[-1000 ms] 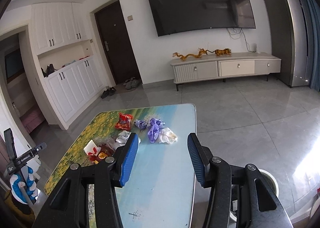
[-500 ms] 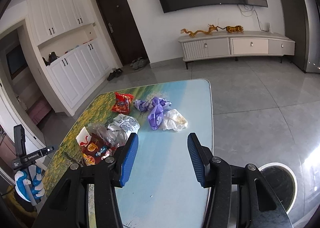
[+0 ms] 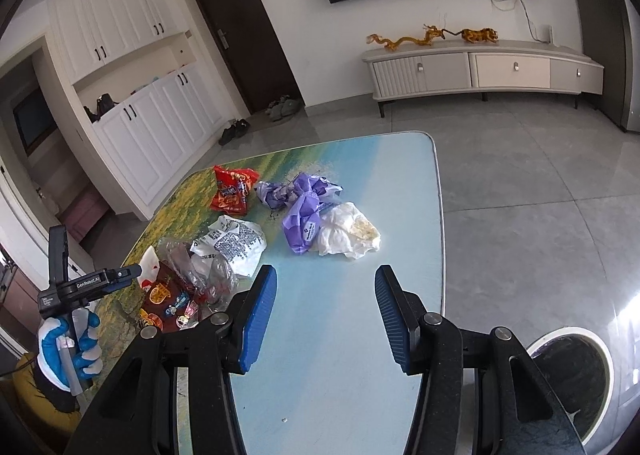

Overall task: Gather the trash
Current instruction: 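Grasp the red-and-white paper bag with the left gripper while the right gripper grasps the stained tissue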

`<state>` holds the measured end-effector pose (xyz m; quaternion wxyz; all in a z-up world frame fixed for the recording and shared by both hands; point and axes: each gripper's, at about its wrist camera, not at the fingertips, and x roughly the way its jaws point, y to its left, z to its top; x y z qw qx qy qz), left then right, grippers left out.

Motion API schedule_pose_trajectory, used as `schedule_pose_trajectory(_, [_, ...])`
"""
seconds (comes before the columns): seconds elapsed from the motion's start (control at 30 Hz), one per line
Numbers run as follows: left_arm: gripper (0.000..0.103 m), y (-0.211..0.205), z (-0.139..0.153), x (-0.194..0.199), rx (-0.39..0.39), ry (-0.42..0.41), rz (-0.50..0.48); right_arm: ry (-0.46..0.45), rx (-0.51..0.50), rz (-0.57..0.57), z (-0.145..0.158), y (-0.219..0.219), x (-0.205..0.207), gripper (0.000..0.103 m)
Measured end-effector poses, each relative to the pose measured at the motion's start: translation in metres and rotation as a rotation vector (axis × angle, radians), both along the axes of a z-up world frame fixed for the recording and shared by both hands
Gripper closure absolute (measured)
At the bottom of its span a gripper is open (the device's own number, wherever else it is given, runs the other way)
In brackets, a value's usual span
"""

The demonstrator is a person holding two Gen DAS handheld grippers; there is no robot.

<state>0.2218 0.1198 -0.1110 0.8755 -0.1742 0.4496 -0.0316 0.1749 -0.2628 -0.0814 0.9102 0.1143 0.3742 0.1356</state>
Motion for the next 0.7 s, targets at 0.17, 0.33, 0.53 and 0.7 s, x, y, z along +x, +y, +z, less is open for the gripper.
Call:
schedule_pose_trajectory(0.17, [0.034, -0.012, -0.01, 0.015, 0.036, 0.048, 0.022, 0.007, 0.001, 0.001, -0.004, 0.0, 0.006, 0.052])
schedule_pose_trajectory(0.33, [0.033, -0.018, -0.011, 0.025, 0.099, 0.062, 0.048, 0.013, -0.004, 0.0, -0.008, -0.002, 0.009, 0.052])
schedule_pose_trajectory(0.53, [0.057, -0.019, -0.012, 0.028, 0.127, 0.04, 0.064, 0.028, -0.007, -0.007, -0.014, -0.003, 0.015, 0.052])
schedule_pose_trajectory(0.7, [0.076, -0.002, -0.011, 0.029, 0.042, 0.022, 0.085, 0.036, -0.011, -0.003, -0.017, -0.002, 0.02, 0.052])
